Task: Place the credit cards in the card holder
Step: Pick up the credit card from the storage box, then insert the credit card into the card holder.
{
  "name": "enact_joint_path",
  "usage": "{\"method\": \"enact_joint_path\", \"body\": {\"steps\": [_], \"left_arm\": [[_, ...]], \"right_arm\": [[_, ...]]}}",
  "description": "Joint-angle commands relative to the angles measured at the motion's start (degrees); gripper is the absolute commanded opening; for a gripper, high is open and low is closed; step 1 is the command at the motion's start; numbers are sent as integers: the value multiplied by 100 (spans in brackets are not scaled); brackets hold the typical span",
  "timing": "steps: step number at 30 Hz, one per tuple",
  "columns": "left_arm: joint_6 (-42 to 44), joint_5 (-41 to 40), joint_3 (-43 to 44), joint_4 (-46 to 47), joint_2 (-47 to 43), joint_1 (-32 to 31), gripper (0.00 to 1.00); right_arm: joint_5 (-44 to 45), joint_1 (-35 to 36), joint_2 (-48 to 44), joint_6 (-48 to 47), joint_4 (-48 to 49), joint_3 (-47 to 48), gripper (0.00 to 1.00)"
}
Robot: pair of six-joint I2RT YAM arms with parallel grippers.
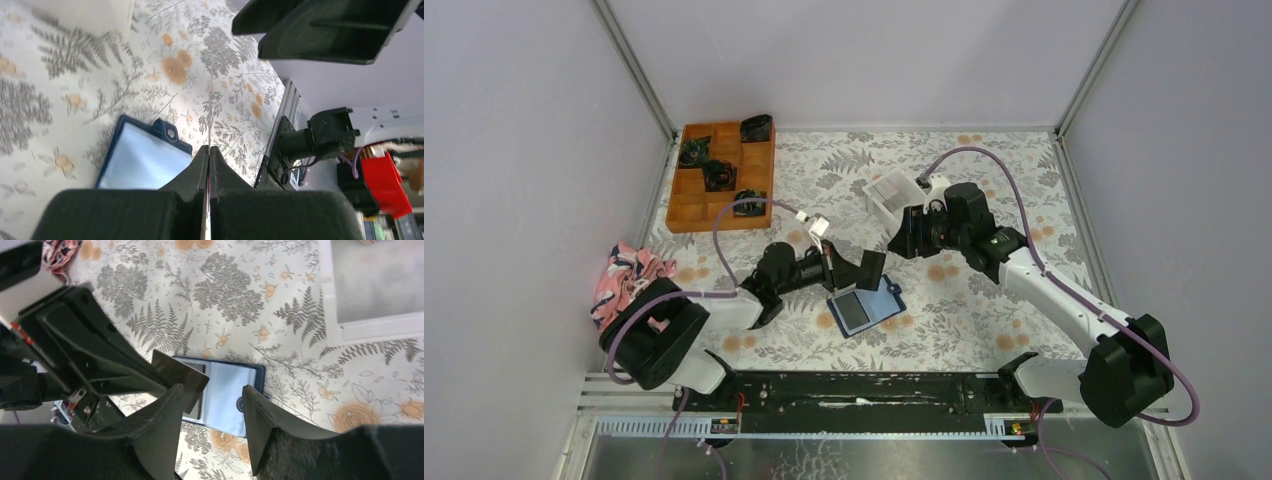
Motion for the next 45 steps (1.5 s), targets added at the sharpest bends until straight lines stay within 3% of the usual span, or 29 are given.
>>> {"method": "enact_joint_path", "body": {"steps": [1, 10, 21, 45], "left_arm": [[-411, -2121, -448, -604, -514, -674, 0], [-2013, -5184, -925, -1164, -805, -2363, 0], [-3683, -7426, -1020, -2077, -1059, -3543, 0], [-4395, -7498, -991, -2123, -500, -3658, 0]], "right_arm": [[733, -9, -241, -18, 252, -230, 54], [1419, 139, -167, 249, 563, -775, 52], [1451, 233, 163, 384, 900, -1132, 47], [1466, 285, 860, 433, 1274, -1272, 45]]}}
